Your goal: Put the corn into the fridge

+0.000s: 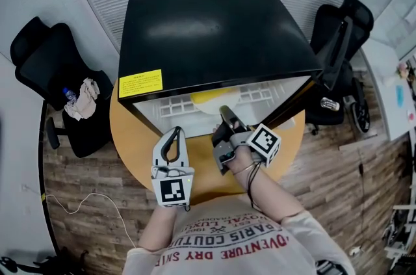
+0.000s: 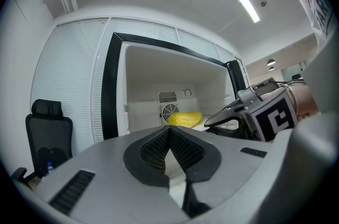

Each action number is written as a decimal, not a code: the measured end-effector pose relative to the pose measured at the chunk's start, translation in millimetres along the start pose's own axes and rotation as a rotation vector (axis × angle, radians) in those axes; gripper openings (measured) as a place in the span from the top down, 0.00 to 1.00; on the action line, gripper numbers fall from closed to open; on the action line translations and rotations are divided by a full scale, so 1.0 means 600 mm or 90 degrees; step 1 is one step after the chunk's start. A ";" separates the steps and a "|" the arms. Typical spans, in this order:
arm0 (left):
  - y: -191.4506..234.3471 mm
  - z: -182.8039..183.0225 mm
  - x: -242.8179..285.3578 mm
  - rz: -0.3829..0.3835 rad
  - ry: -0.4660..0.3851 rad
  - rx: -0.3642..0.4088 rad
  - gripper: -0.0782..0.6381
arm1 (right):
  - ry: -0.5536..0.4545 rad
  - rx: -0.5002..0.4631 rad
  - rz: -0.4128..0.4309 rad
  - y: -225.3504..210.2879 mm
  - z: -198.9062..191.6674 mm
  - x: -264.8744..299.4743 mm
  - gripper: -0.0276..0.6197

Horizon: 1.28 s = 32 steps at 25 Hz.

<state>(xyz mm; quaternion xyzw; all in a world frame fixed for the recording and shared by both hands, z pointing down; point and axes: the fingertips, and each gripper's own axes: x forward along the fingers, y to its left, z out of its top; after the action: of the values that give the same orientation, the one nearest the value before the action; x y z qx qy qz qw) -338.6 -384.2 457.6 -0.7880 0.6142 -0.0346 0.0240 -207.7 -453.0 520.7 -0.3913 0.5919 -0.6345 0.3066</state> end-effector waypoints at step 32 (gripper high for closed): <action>-0.068 0.026 -0.062 0.008 0.001 -0.010 0.84 | 0.062 -0.140 0.056 -0.007 -0.031 -0.137 0.90</action>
<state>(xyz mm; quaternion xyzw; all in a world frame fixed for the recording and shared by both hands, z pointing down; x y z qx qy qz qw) -306.8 -338.5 444.5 -0.7842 0.6195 -0.0303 0.0177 -181.7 -373.2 513.7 -0.3648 0.6889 -0.5698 0.2601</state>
